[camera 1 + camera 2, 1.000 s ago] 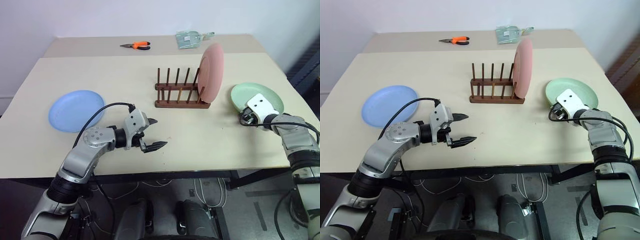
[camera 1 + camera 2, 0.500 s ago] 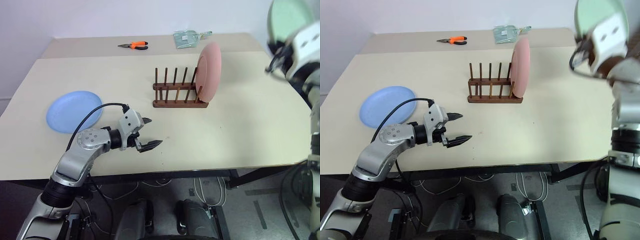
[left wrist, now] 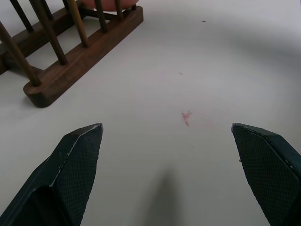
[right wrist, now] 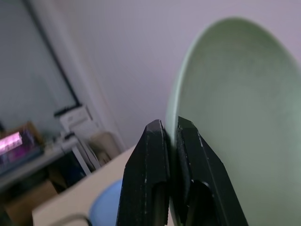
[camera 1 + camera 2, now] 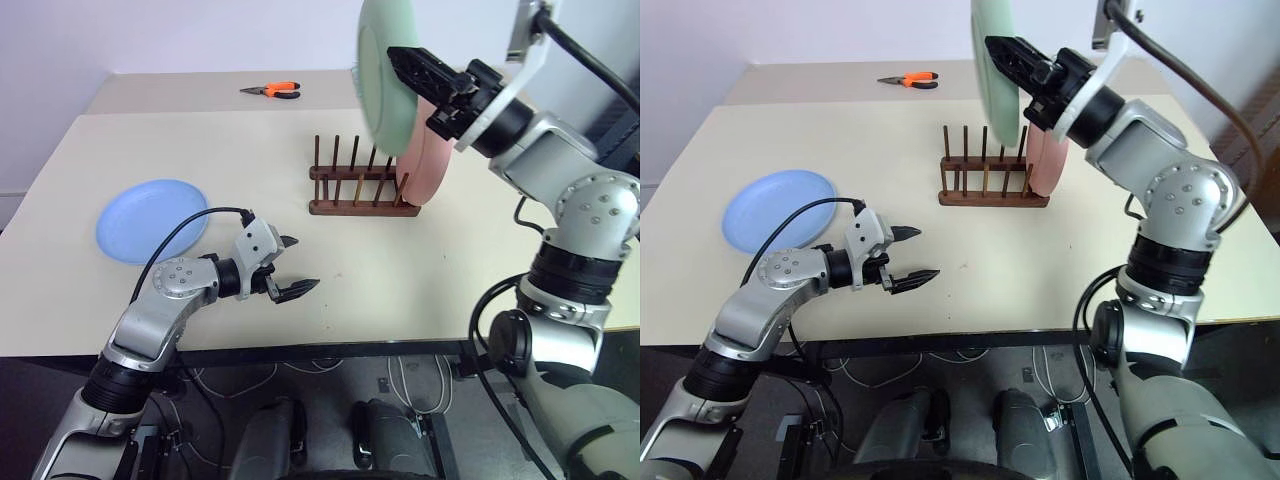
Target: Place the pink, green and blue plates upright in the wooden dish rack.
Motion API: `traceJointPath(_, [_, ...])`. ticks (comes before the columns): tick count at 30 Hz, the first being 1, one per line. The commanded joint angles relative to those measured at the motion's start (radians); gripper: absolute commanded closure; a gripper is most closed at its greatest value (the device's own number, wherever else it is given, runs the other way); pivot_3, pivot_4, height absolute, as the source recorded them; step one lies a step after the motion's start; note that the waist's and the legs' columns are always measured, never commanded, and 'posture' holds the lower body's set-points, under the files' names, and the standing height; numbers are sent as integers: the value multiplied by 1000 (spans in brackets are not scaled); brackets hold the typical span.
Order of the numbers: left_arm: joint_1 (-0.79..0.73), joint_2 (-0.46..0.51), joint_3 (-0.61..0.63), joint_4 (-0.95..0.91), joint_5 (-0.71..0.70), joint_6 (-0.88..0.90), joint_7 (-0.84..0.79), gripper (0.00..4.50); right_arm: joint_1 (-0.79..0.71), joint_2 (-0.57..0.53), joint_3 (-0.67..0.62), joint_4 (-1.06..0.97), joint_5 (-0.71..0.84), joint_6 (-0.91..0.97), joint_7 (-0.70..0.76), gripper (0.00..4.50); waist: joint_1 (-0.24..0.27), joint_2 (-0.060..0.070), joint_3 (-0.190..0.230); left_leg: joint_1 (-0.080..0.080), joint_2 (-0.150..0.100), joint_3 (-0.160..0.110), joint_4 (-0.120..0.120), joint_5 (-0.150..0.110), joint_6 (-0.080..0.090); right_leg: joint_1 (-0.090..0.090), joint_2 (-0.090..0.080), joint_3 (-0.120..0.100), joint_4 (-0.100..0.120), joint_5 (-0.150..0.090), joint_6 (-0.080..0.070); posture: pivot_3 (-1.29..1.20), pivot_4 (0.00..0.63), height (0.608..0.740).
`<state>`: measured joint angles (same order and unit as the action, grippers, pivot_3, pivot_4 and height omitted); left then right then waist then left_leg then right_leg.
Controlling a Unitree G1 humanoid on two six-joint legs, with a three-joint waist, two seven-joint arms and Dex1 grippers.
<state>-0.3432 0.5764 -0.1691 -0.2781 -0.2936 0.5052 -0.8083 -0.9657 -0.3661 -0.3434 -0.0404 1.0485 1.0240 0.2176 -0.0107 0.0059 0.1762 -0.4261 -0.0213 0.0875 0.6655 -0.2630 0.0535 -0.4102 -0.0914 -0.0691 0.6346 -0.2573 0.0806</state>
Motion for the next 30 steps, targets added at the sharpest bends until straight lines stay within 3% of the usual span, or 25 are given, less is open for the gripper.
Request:
traceJointPath(1, [6,3,28,-44,-5,-9,8,0,-30,-4,-21,10,17,-6,-16,4401,-3,0,0,0,0,0,0,0,0,0,0,0,0,0,0,0,150,740])
traceJointPath(9, [8,0,24,-41,-2,-12,15,0,-45,40,-50,141,27,-18,-59,4401,-9,0,0,0,0,1,-1,0,0,-1,0,0,1,0,0,0,150,740])
traceJointPath(21, [9,1,21,-38,-3,-18,10,0,-116,45,-67,167,46,-50,-76,4401,-8,0,0,0,0,1,-1,0,1,-1,0,0,1,0,0,0,150,740])
traceJointPath(30, [19,5,23,-42,-4,-17,8,0,-75,89,-58,260,-11,-87,-89,4401,-7,0,0,0,0,1,-1,0,1,-1,0,0,1,0,0,0,150,740])
